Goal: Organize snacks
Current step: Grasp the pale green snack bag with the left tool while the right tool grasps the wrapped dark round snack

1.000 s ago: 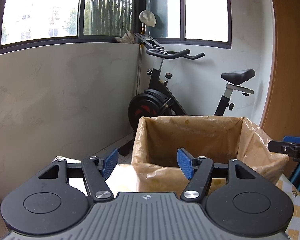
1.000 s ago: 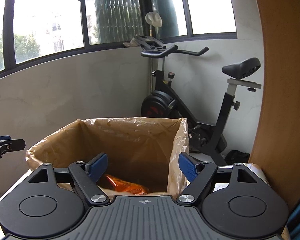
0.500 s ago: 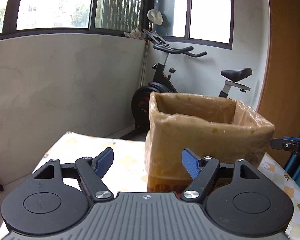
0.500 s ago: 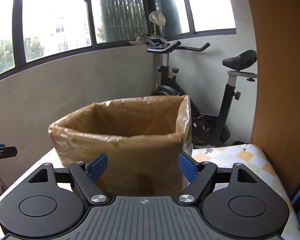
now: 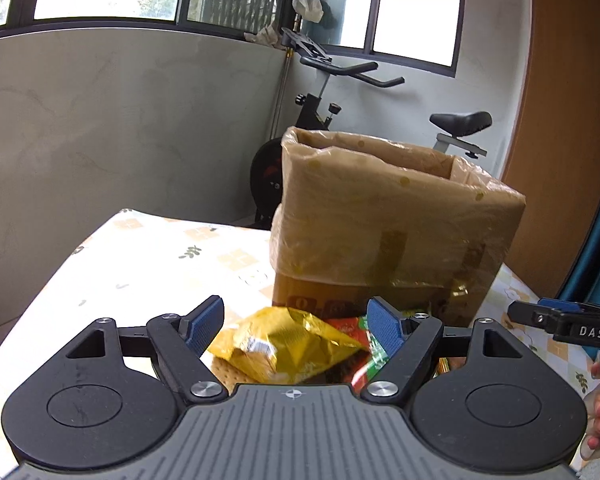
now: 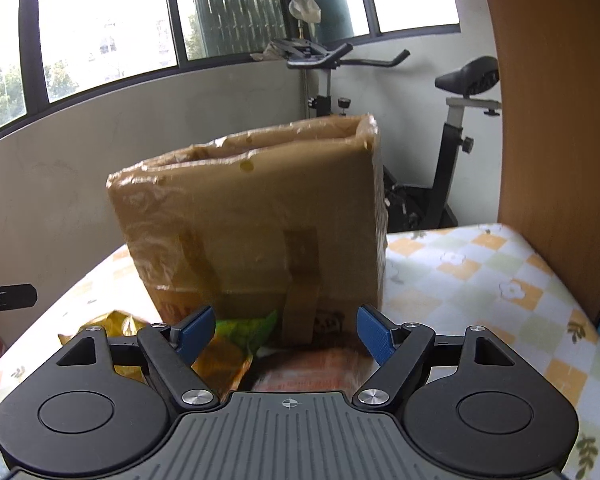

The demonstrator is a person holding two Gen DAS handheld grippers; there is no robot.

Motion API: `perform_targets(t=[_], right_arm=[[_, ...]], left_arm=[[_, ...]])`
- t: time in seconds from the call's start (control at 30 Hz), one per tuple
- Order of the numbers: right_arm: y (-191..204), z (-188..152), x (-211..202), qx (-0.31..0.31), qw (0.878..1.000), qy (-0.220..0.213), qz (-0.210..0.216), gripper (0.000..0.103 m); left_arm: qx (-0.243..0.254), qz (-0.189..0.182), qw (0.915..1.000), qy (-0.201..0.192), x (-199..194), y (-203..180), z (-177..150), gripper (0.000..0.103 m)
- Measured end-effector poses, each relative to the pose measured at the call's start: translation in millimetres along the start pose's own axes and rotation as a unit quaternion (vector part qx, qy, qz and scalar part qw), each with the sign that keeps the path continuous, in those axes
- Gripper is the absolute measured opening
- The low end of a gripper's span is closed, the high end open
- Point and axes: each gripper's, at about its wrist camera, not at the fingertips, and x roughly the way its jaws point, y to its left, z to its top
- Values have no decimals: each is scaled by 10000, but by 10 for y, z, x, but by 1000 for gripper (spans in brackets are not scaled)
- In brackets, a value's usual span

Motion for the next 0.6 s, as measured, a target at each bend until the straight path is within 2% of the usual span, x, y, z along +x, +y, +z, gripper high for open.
perform_targets(t=[0.2, 0.6], right_arm=[[151, -227, -77, -435, 9988, 197, -57, 75], [80, -480, -213, -69, 9991, 391, -140, 75]], left_arm=[[-10, -160, 9999, 57, -49, -151, -183, 81], [303, -402, 9984, 255, -148, -460, -521, 82]])
